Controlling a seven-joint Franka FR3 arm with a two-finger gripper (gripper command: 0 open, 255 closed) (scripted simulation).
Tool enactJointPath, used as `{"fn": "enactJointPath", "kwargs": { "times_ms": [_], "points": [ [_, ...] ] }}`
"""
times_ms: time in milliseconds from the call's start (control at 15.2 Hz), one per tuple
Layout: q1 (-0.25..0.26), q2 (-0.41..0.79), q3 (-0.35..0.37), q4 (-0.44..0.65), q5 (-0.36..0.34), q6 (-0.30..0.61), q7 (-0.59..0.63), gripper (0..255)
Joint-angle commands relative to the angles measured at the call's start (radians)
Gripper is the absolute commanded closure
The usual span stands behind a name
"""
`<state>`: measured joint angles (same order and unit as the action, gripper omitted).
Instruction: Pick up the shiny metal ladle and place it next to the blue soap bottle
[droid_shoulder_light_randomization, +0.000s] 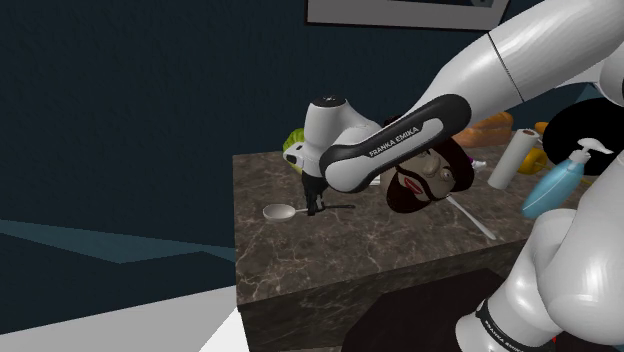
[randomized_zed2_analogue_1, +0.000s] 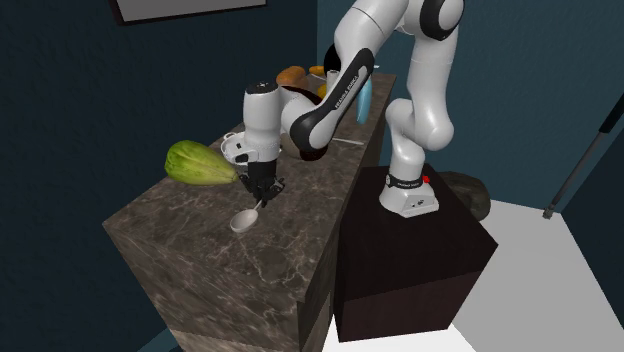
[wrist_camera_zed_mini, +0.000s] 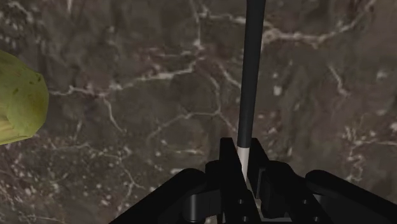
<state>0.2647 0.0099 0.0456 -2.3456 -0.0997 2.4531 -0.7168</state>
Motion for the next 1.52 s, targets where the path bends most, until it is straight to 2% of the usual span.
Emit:
{"fn": "enactJointPath", "kwargs": {
  "times_ms": [0, 132, 1452],
  "points": [
    [0.0, 0.0, 0.0, 0.0, 0.0, 0.0, 0.0, 255],
    [0.0, 0.0, 0.0, 0.0, 0.0, 0.0, 0.0, 255],
    [0.004, -0.141, 0.001, 0.131, 0.03, -0.271, -0.033, 255]
  ]
}}
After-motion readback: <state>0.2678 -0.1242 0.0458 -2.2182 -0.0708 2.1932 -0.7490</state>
